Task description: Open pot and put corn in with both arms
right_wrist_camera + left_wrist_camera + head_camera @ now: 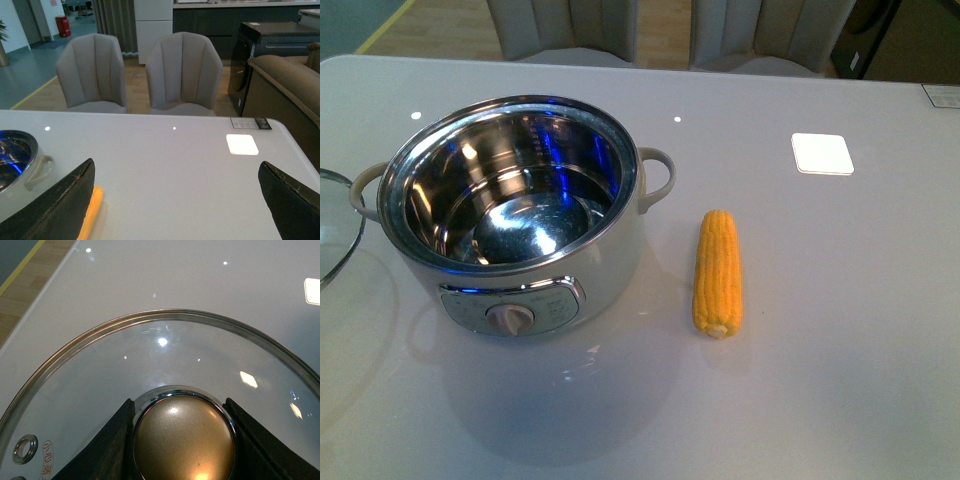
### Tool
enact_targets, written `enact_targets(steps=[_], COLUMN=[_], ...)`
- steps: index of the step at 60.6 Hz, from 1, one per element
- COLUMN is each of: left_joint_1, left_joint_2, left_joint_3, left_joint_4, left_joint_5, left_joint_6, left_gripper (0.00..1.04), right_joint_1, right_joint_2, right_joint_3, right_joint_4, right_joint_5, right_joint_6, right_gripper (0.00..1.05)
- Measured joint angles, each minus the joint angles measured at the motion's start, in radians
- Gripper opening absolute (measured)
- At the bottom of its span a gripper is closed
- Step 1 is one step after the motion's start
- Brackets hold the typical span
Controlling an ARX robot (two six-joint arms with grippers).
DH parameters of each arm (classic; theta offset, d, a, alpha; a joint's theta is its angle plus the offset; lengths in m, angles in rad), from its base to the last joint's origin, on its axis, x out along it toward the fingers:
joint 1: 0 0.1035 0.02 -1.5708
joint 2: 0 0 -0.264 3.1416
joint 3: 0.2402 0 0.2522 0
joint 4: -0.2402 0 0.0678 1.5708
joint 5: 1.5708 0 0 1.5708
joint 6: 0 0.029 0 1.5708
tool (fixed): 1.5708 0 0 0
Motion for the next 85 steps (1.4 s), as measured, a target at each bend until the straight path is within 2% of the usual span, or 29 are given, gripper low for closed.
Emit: enact_targets(steps=[36,85], left_joint_1=[0.002,0.008], left_joint_2=[0.248,0.363], left_joint_3=[0.117,0.140], left_joint_4=[0.120,0.265], left_joint_5=[0.042,0.025], left_joint_6=[0.034,-0.013], left_gripper=[0.46,0.47], right_joint_1=[0.000,0.000], right_joint_2=[0.000,0.000], right_joint_3=[0.000,0.000], right_joint_4=[0.000,0.000], right_joint_5=[0.000,0.000], right_joint_6=[0.000,0.000], right_gripper=[0.96,0.96])
